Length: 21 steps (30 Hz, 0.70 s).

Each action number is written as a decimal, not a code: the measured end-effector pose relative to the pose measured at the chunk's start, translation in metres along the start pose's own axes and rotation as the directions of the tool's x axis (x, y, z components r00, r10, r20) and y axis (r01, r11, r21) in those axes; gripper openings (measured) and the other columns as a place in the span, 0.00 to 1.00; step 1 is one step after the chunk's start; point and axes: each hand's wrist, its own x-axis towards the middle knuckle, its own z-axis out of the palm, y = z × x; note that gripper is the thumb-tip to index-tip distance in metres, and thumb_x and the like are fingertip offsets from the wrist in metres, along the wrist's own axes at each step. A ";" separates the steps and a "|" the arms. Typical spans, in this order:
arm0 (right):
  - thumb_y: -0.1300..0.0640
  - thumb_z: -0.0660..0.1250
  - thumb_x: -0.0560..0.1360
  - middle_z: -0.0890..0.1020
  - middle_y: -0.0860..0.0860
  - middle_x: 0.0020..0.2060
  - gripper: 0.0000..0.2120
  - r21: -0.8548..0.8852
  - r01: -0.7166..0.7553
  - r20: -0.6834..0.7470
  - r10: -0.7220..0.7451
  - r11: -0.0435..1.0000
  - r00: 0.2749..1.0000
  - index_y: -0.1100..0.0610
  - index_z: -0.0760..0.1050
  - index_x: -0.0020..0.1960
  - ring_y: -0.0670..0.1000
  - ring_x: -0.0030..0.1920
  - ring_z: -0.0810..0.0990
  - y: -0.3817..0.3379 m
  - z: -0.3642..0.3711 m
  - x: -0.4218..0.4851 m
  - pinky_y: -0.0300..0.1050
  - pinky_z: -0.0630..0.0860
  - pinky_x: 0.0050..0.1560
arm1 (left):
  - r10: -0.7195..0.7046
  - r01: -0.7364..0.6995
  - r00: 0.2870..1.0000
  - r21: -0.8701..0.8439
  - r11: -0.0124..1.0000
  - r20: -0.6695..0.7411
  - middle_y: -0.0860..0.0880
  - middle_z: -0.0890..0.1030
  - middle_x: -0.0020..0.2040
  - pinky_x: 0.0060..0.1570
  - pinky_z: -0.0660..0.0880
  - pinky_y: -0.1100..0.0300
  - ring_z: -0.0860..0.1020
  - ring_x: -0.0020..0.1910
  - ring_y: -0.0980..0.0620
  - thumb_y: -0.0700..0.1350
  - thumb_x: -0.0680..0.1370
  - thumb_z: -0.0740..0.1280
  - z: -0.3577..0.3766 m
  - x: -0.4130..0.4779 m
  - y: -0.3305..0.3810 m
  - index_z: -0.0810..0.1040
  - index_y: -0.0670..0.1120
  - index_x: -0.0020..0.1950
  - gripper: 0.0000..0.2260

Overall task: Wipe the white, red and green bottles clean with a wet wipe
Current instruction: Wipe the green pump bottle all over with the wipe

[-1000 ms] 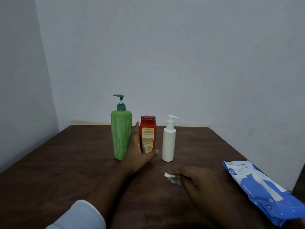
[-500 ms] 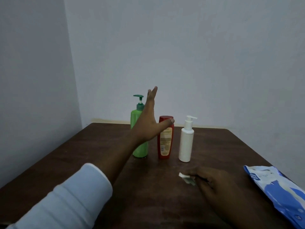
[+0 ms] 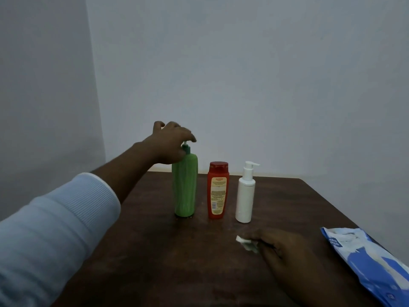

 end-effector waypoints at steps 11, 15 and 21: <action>0.56 0.62 0.72 0.75 0.27 0.49 0.18 0.012 -0.040 -0.013 0.040 0.999 0.999 0.36 0.76 0.55 0.27 0.51 0.75 0.005 -0.005 -0.003 0.20 0.67 0.52 | 0.049 -0.019 0.995 -0.316 0.949 0.089 0.50 0.76 0.59 0.53 0.72 0.56 0.77 0.55 0.49 0.44 0.75 0.77 -0.003 0.017 -0.016 0.75 0.56 0.70 0.25; 0.53 0.61 0.72 0.77 0.30 0.50 0.16 -0.004 -0.055 -0.022 0.055 0.998 0.998 0.37 0.77 0.55 0.28 0.50 0.75 0.005 -0.003 -0.001 0.22 0.69 0.53 | 0.022 0.020 0.996 -0.448 0.894 0.088 0.53 0.81 0.53 0.55 0.80 0.52 0.82 0.54 0.48 0.43 0.72 0.79 -0.004 0.015 -0.019 0.81 0.51 0.55 0.14; 0.56 0.61 0.74 0.80 0.40 0.55 0.18 -0.039 -0.073 -0.053 0.071 0.997 0.996 0.37 0.76 0.58 0.39 0.55 0.77 0.004 -0.002 -0.003 0.30 0.71 0.57 | -0.034 0.071 0.996 -0.499 0.864 0.081 0.50 0.84 0.48 0.51 0.83 0.48 0.83 0.50 0.48 0.43 0.68 0.83 -0.018 0.000 -0.014 0.82 0.51 0.48 0.14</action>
